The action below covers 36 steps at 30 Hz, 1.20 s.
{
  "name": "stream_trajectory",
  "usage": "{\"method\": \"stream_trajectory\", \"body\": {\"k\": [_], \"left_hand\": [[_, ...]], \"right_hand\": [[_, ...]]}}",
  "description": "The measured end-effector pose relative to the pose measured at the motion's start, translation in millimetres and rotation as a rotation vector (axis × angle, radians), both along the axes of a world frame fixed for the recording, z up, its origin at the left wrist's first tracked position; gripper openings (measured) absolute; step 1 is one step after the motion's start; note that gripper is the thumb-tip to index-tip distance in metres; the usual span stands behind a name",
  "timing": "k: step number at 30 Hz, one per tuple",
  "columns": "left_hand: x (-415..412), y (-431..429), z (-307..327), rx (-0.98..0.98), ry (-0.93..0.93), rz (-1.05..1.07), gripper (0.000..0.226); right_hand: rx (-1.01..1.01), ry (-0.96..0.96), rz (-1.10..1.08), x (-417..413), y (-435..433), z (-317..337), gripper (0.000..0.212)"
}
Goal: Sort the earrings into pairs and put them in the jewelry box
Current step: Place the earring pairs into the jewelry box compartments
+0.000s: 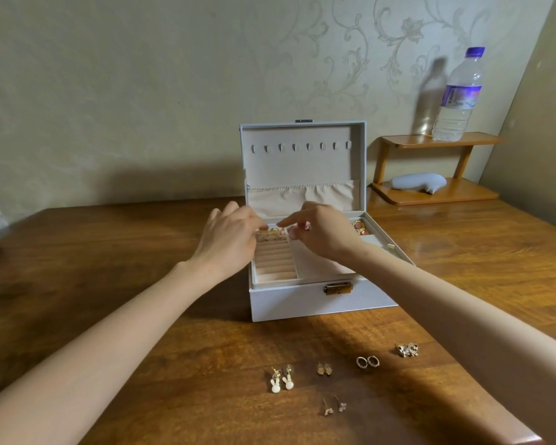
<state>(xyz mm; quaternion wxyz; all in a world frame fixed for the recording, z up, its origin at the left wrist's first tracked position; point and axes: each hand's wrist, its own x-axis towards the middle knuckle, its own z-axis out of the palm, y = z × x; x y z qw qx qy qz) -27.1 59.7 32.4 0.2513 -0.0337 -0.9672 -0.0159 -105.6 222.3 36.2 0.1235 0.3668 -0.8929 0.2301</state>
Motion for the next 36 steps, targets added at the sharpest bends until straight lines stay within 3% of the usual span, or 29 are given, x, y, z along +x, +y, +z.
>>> {"method": "stream_trajectory", "body": {"k": [4,7,15,23,29,36], "left_hand": [[19.6,-12.5,8.4,0.097,0.200,-0.024,0.024],[44.0,-12.9,10.5,0.119,0.235,-0.073,0.022],[105.0,24.1,-6.8,0.187,0.051,-0.230,0.018],[116.7,51.1,-23.4,0.181,-0.335,-0.278,0.028],[111.9,71.1,-36.2,0.175,-0.321,-0.330,0.020],[97.0,81.6,-43.7,0.151,-0.341,-0.320,0.032]], "right_hand": [[-0.136,0.033,0.012,18.2,20.6,10.3,0.027],[-0.204,0.074,0.058,39.4,40.9,9.2,0.023],[-0.012,-0.051,0.253,95.6,81.2,-15.1,0.018],[0.243,-0.147,0.284,112.6,88.2,-28.0,0.019],[0.271,-0.173,0.220,116.7,84.8,-32.8,0.020],[0.266,-0.217,0.165,115.1,87.2,-30.9,0.014]]}}
